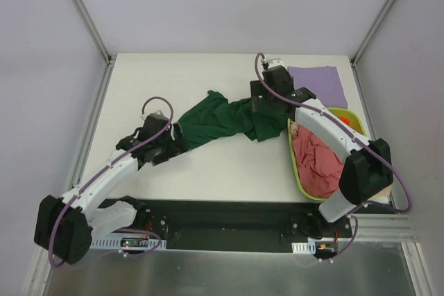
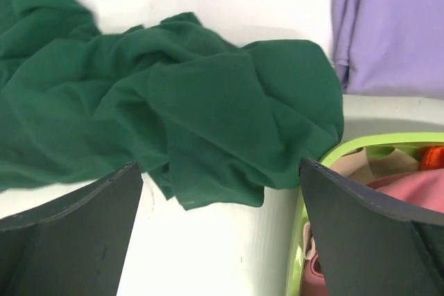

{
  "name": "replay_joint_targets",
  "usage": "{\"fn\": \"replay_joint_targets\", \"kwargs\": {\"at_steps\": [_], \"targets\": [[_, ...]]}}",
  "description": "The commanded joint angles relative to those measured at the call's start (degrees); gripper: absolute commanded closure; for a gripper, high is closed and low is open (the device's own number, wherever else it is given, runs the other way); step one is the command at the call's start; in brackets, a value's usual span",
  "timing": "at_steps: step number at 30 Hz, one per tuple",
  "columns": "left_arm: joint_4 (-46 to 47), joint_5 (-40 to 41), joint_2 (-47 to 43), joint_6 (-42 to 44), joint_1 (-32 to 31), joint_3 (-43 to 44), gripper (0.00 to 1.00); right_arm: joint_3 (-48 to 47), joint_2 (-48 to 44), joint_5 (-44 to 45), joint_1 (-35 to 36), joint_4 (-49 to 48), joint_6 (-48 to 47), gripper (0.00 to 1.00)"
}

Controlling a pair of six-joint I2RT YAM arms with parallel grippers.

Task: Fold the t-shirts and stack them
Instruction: Move the tshirt to the center of the board, then flatten out the tshirt

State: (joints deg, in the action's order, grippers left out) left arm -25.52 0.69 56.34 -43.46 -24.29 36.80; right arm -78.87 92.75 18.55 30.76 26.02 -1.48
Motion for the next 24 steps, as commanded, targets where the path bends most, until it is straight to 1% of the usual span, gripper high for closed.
{"fn": "replay_joint_targets", "kwargs": {"at_steps": [1, 3, 4, 6, 9, 10, 12, 15, 18, 22, 24], "targets": [[2.2, 0.3, 9.8, 0.6, 1.5, 6.6, 0.09, 7.8, -8.3, -5.5, 2.1, -7.5, -8.1, 0.04], [2.9, -0.6, 14.8, 0.7, 2.1, 9.0, 0.16, 12.4, -9.6, -7.4, 3.0, -8.2, -8.5, 0.06], [3.3, -2.3, 17.6, 1.1, 2.2, 10.2, 0.19, 14.7, -10.0, -8.3, 3.4, -8.0, -8.2, 0.07], [3.5, -3.2, 21.8, 1.4, 2.3, 12.3, 0.23, 17.9, -10.0, -9.6, 3.9, -7.4, -5.9, 0.12], [4.1, -3.7, 26.9, 1.2, 2.3, 14.1, 0.27, 21.8, -9.9, -8.4, 5.4, -8.3, -3.5, 0.17], [4.2, -4.0, 28.4, 1.3, 2.3, 14.7, 0.27, 22.8, -9.7, -6.7, 6.4, -9.7, -3.3, 0.18], [4.6, -3.8, 30.8, 1.1, 2.3, 15.6, 0.3, 24.5, -8.9, -6.7, 6.9, -13.2, -2.3, 0.19], [5.1, 0.4, 33.9, 1.1, 2.3, 16.5, 0.32, 24.5, -5.2, -7.3, 6.9, -15.9, -0.1, 0.23], [5.7, 1.4, 35.7, 1.3, 2.5, 18.0, 0.34, 23.0, -0.9, -6.6, 7.0, -17.5, 0.2, 0.25], [6.4, 2.7, 38.7, 2.2, 3.4, 20.1, 0.36, 19.6, 4.2, -3.6, 7.0, -17.5, 1.3, 0.27], [6.4, 1.7, 39.9, 2.5, 4.3, 20.6, 0.4, 18.8, 6.1, -0.5, 7.0, -17.4, 1.4, 0.29]]}}
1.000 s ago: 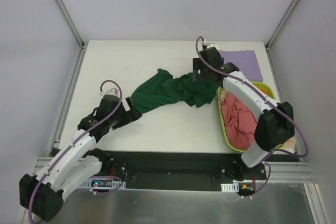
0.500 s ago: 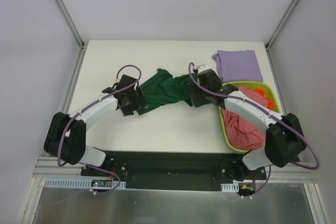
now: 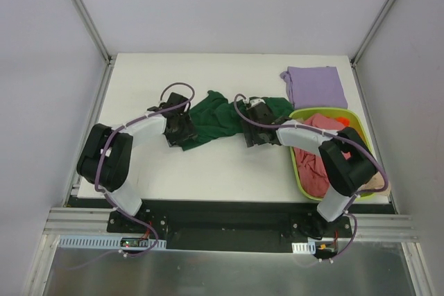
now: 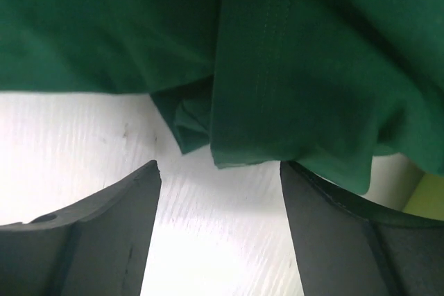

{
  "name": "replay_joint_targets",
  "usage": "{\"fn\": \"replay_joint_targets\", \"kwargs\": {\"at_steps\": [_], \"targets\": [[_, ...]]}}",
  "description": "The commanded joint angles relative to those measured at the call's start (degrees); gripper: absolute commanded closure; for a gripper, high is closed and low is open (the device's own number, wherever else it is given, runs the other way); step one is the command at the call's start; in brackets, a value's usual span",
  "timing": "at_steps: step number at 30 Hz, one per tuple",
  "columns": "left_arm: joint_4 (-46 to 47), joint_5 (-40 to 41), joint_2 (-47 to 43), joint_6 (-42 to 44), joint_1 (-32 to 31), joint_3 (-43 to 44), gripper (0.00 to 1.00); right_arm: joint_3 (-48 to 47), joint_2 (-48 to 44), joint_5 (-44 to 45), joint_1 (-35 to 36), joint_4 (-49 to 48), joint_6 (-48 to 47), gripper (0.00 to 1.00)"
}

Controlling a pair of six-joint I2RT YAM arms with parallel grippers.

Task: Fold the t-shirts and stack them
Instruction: Flatten out the tshirt

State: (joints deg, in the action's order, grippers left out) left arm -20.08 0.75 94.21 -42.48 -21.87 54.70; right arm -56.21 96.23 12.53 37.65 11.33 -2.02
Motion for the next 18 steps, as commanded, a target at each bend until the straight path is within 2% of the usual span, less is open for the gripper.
{"fn": "replay_joint_targets", "kwargs": {"at_steps": [1, 3, 5, 6, 7, 8, 14, 16, 18], "targets": [[1.2, 1.1, 2.7, 1.6, 2.1, 3.1, 0.42, -4.2, 3.3, 6.7, 0.1, -2.8, 3.6, 0.3], [1.5, 0.1, 3.9, 1.9, 2.3, 3.5, 0.48, -4.4, 4.0, 8.7, 0.1, -3.2, 4.6, 0.34], [2.1, -0.7, 5.1, 2.1, 2.2, 3.7, 0.58, -4.4, 4.4, 10.7, 0.1, -3.3, 5.7, 0.41], [2.6, -0.7, 5.7, 2.2, 2.2, 3.8, 0.68, -4.4, 4.4, 11.1, 0.1, -3.5, 5.9, 0.44], [2.8, -0.7, 6.2, 2.1, 2.2, 3.8, 0.89, -4.3, 4.2, 11.5, 0.1, -3.6, 6.1, 0.48], [2.7, -0.7, 6.4, 2.1, 2.3, 3.8, 1.0, -4.2, 4.1, 11.6, 0.1, -3.7, 6.1, 0.52], [3.6, 2.1, 0.9, 2.4, 2.5, 1.6, 1.0, -1.4, -1.4, 15.9, 0.0, -3.4, 5.6, 0.93], [4.1, 4.0, -3.8, 2.6, 2.5, 0.4, 1.0, 0.6, -4.9, 17.4, -0.1, -3.4, 5.4, 0.99], [4.3, 5.7, -8.9, 2.5, 2.5, -1.3, 1.0, 2.9, -10.2, 17.9, -0.1, -3.4, 4.7, 0.99]]}}
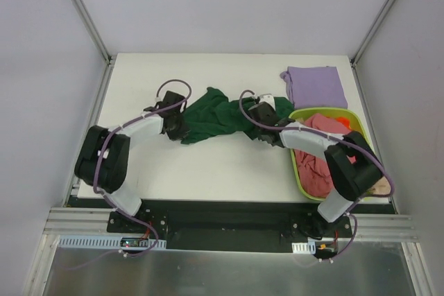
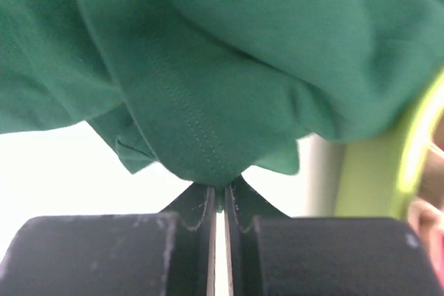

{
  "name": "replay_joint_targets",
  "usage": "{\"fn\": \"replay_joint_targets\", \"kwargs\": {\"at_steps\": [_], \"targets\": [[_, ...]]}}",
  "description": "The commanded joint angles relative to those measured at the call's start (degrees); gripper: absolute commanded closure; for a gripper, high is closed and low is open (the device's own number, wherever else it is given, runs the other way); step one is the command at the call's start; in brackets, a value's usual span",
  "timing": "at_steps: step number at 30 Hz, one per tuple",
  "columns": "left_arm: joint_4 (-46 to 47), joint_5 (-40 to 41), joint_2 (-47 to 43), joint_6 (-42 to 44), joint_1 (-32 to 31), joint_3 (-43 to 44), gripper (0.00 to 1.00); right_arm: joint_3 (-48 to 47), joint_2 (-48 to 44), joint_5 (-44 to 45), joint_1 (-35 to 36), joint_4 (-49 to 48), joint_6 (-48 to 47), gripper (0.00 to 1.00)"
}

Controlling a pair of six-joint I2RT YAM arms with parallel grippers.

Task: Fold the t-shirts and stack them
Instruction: Flatten out the tshirt

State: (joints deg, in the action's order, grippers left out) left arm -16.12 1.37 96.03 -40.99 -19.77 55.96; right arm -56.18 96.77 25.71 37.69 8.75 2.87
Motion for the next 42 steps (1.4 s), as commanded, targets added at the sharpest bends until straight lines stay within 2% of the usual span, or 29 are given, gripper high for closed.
{"fn": "replay_joint_targets", "kwargs": {"at_steps": [1, 6, 9, 13, 17, 21, 29, 34, 42], "targets": [[0.5, 5.7, -13.7, 0.9, 0.4, -3.7, 1.0, 4.1, -13.7, 4.5, -0.1, -0.8, -0.5, 0.99], [0.9, 6.9, -29.3, 0.2, 0.4, -8.6, 1.0, 8.6, -29.3, 2.2, -0.1, 0.6, -2.1, 0.99], [0.9, 6.5, -39.9, -0.5, 0.4, -9.9, 1.0, 9.2, -40.0, -2.6, 0.0, 1.2, -2.4, 0.99], [0.7, 7.5, -54.2, -1.2, 0.3, -9.2, 1.0, 4.8, -51.0, -4.9, -0.2, 4.2, -5.4, 0.99], [-2.8, 13.1, -64.4, -2.1, 0.3, -3.4, 1.0, -1.7, -58.0, -5.5, -0.2, 8.0, -8.0, 0.99], [-6.4, 20.6, -66.9, 0.6, 0.4, 6.3, 1.0, -10.3, -60.3, -5.2, -0.2, 12.2, -10.0, 0.99], [-9.0, 28.2, -66.6, 7.9, 0.4, 23.3, 1.0, -22.6, -65.1, -6.6, -0.1, 15.1, -10.0, 0.99], [-9.2, 31.4, -67.5, 10.9, 0.3, 26.7, 1.0, -29.9, -63.3, -5.5, -0.2, 17.8, -11.8, 0.99], [-9.1, 33.6, -66.5, 12.2, 0.3, 26.2, 1.0, -32.5, -56.4, -3.0, -0.2, 17.0, -14.3, 0.99]]}}
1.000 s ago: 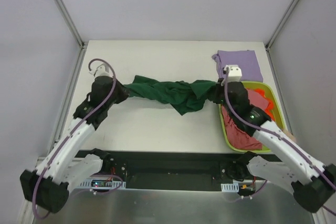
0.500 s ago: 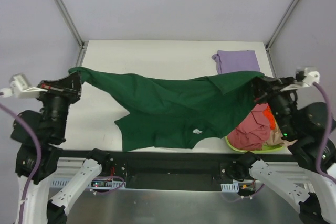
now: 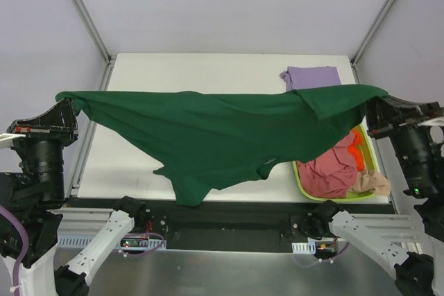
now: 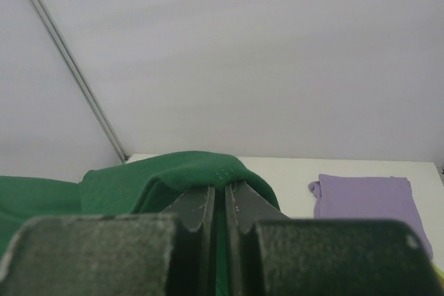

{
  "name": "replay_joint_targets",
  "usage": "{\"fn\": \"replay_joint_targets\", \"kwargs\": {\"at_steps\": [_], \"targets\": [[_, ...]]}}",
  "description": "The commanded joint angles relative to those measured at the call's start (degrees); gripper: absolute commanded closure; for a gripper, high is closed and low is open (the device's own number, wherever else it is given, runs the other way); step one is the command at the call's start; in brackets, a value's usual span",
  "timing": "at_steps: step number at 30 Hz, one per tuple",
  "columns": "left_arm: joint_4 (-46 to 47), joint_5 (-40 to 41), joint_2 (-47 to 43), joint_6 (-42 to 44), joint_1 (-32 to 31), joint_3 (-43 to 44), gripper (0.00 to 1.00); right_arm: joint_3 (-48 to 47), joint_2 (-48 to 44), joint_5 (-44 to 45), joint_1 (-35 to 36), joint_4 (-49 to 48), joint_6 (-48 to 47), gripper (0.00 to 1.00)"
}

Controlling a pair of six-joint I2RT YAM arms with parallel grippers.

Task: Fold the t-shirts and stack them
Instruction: Flatten out the tshirt

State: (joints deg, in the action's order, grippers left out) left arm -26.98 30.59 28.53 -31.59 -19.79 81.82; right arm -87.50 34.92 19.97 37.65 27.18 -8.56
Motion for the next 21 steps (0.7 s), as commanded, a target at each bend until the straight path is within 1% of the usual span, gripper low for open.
{"fn": "replay_joint_targets", "kwargs": {"at_steps": [1, 3, 5, 6, 7, 9, 11, 13, 16, 18, 20, 21], "targets": [[1.8, 4.6, 1.8, 3.3, 0.4, -0.1, 1.0, -1.5, 7.2, 3.2, -0.1, -1.5, -3.5, 0.99], [2.4, 4.2, 4.6, 5.4, 0.4, -1.4, 1.0, -2.3, 11.2, 6.0, 0.0, -1.6, -4.3, 0.99], [2.3, 7.3, 8.4, 5.6, 0.4, -3.7, 1.0, -2.7, 16.0, 8.9, -0.5, -1.8, -5.3, 0.99], [2.4, 9.0, 10.6, 5.2, 0.4, -5.1, 1.0, -2.6, 18.7, 8.6, -1.4, -2.0, -5.2, 0.99], [2.4, 11.2, 13.3, 4.6, 0.5, -6.8, 1.0, -2.4, 21.0, 6.8, -3.5, -2.0, -3.8, 0.99], [2.4, 12.1, 18.5, 2.2, 0.7, -10.7, 1.0, -1.4, 26.0, -2.1, -9.7, -2.0, 0.6, 0.99], [2.5, 8.7, 24.0, 0.3, 2.6, -14.7, 1.0, -0.7, 33.3, -9.1, -16.0, -4.0, 3.4, 0.99], [3.2, 1.6, 31.2, -1.1, 7.4, -16.4, 1.0, 0.7, 39.7, -13.6, -18.7, -7.6, 4.2, 0.99], [4.0, -5.0, 43.1, -1.9, 13.5, -15.2, 1.0, 0.4, 50.2, -18.5, -21.5, -11.5, 5.0, 0.99], [4.1, -7.4, 53.4, -0.7, 15.3, -12.0, 1.0, -2.7, 58.0, -19.3, -22.9, -12.4, 5.3, 0.99], [4.1, -8.7, 60.5, 0.4, 15.7, -8.5, 1.0, -9.7, 66.3, -19.4, -24.1, -11.4, 5.9, 0.99], [4.1, -9.2, 63.6, 0.7, 15.9, -6.7, 1.0, -12.6, 70.6, -21.7, -24.6, -10.6, 5.7, 0.99]]}}
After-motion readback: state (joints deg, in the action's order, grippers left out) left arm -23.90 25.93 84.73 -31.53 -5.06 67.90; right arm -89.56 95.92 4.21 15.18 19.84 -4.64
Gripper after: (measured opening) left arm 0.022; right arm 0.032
